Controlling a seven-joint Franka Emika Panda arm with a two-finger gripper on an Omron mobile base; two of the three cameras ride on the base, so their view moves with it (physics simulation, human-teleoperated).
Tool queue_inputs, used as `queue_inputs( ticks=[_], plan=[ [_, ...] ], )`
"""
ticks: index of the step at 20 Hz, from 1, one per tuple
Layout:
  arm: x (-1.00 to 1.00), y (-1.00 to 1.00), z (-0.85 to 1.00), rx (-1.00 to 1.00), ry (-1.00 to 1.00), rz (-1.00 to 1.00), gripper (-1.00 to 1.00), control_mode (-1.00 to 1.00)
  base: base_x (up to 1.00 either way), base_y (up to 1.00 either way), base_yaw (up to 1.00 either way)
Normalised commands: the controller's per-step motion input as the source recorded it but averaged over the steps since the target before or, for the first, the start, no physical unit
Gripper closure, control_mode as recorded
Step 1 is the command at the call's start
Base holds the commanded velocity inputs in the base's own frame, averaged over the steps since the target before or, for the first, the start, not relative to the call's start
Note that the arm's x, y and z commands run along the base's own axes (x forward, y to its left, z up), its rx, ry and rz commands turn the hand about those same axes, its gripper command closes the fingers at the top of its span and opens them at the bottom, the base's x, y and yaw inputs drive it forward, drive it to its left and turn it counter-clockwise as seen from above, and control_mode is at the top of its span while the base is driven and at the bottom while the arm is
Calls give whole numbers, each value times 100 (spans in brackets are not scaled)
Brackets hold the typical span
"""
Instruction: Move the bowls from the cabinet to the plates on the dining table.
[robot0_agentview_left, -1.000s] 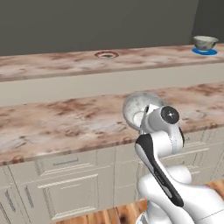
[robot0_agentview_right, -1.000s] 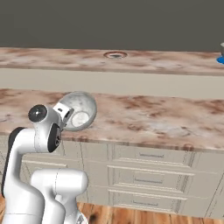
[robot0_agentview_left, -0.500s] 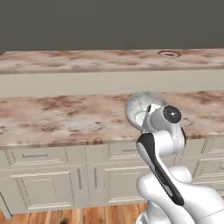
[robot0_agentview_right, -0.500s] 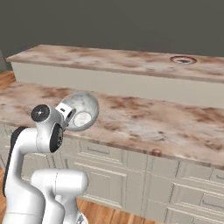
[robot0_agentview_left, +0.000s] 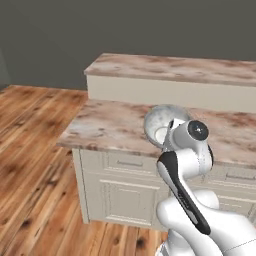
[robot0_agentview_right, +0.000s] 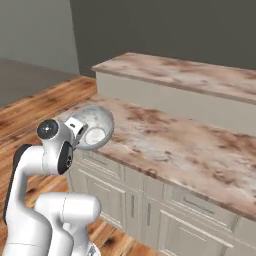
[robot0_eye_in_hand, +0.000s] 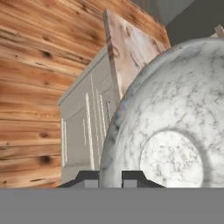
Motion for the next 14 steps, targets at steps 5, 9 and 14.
queue_inputs(
  ticks=[5,9,14],
  plan=[
    [0,0,0,0,0,0,100,100,32,88,40],
    [0,0,0,0,0,0,100,100,88,69,25],
    [0,0,0,0,0,0,100,100,100,76,21]
  ],
)
